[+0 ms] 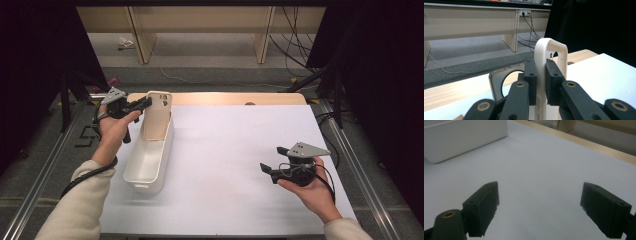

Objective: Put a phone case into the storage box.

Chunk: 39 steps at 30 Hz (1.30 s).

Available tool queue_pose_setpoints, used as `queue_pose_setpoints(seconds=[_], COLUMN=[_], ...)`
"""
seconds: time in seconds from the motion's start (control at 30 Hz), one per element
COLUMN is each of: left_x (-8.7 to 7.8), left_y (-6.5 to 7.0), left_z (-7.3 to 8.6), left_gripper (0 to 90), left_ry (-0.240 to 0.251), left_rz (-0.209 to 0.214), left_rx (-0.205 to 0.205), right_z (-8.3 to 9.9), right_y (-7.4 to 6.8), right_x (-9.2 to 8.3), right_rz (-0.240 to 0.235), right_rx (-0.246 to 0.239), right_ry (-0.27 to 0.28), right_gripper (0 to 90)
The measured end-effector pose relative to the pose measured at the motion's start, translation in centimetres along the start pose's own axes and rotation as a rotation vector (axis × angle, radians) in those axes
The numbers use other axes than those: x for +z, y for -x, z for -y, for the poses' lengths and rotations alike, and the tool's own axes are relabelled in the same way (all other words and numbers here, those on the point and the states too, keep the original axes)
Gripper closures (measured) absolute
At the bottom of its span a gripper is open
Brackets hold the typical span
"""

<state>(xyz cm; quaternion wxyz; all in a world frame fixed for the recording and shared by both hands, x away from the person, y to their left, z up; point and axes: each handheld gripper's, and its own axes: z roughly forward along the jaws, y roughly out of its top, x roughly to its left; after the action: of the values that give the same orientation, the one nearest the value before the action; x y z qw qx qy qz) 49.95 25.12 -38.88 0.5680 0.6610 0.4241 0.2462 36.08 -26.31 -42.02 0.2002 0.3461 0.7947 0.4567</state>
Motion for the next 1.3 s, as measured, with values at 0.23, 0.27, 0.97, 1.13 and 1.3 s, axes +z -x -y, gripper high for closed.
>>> queue_pose_setpoints(seconds=[0.23, 0.27, 0.97, 1.13, 1.3], left_x=[0.2, 0.2, 0.8, 1.0, 1.1], left_y=[-0.1, -0.1, -0.6, -0.7, -0.9], left_z=[0.2, 0.3, 1.0, 1.1, 1.4], left_gripper=[81.3, 81.2, 81.1, 81.0, 81.0], left_ry=[-0.007, -0.008, -0.036, -0.040, -0.044], left_rz=[-0.003, -0.004, -0.017, -0.020, -0.023], left_rx=[-0.004, -0.005, -0.015, -0.016, -0.018], right_z=[0.0, 0.0, 0.1, 0.1, 0.1], right_y=[0.0, 0.0, 0.0, 0.0, 0.0], right_x=[0.0, 0.0, 0.1, 0.1, 0.1], right_rz=[-0.001, 0.000, -0.003, -0.006, -0.006], right_rx=[0.001, 0.000, 0.000, 0.004, 0.003], right_ry=[0.000, -0.001, -0.003, -0.005, -0.005], right_gripper=[16.2, 16.2, 16.2, 16.2, 16.2])
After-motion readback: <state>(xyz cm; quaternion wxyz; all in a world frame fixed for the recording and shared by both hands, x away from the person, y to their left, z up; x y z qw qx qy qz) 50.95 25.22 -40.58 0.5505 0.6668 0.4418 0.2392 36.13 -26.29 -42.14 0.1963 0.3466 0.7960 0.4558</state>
